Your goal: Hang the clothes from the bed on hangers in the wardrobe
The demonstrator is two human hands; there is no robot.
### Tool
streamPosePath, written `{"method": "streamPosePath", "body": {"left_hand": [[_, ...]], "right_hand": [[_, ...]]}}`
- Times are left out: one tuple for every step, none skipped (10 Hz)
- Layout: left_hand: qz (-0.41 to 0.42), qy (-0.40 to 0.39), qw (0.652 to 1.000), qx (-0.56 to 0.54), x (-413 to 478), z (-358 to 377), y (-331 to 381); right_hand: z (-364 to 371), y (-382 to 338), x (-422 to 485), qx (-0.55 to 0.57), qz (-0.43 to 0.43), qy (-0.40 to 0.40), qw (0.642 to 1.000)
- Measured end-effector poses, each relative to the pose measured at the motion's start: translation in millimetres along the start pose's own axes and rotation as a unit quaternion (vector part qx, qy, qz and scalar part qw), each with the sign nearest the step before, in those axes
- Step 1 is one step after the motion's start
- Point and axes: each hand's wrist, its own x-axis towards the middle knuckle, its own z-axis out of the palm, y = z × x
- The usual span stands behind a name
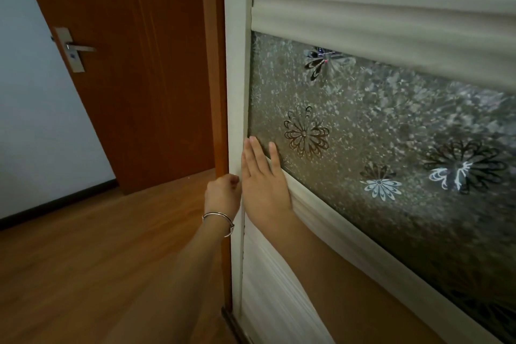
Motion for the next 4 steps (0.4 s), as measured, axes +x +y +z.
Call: {"method": "streamPosePath", "body": {"left_hand": [[0.0, -0.014, 1.0, -0.003, 1.2, -2.2, -0.5], [0.015, -0.057, 0.998, 0.003, -3.4, -13.4, 0.0], [0.072, -0.041, 0.997, -0.009, -15.3, -33.4, 3.9], [0.102, 0.025, 0.991, -0.085, -35.5, -62.5, 15.3]], "right_hand": [[-3.4, 0.5, -0.4, 0.001, -0.007, 0.005, 1.0], [-3.8, 2.6, -1.0, 0.023, -0.019, -0.008, 1.0], [-5.0, 5.5, -11.7, 0.146, -0.044, 0.03, 0.988], [-16.4, 19.2, -27.8, 0.29, 0.034, 0.16, 0.943]]}}
